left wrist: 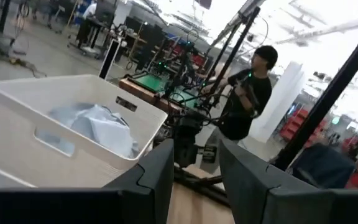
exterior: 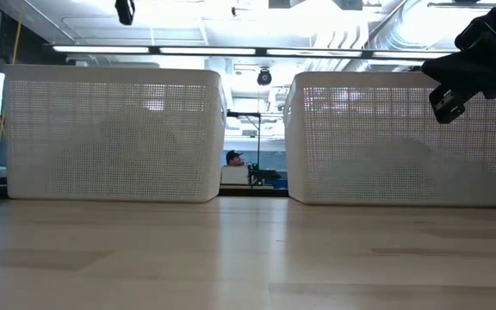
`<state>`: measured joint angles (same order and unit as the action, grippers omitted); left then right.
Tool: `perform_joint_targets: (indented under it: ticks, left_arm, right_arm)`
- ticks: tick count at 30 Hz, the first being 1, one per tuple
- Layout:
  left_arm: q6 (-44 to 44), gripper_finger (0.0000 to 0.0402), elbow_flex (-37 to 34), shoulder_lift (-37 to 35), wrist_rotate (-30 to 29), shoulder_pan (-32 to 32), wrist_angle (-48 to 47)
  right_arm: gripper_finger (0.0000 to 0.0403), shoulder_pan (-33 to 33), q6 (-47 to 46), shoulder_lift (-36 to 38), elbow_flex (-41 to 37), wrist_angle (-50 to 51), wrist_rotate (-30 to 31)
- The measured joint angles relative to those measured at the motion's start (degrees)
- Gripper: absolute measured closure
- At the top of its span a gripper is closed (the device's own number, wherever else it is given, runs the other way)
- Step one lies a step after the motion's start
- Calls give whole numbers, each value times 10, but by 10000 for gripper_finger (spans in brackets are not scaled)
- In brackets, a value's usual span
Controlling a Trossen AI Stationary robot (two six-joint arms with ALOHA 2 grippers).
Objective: Sort clothes
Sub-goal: Return to Home Position
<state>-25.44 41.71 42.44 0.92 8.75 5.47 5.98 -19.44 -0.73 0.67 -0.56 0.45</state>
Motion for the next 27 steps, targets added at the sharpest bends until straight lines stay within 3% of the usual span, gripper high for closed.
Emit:
perform_joint_targets:
  ticks: [6, 17, 21, 27]
  left_arm:
    - [-14, 286, -32, -7, -29, -14, 8]
    - [100, 286, -258, -99, -48, -95, 433]
    - [157, 286, -288, -176, -51, -110, 399]
    - [151, 286, -322, -300, -52, -90, 286]
  right_arm:
    - [402, 0, 0, 0, 0, 0, 0]
    - [402, 0, 0, -1, 0, 0, 0]
    - [402, 0, 0, -1, 0, 0, 0]
    - [402, 0, 0, -1, 0, 0, 0]
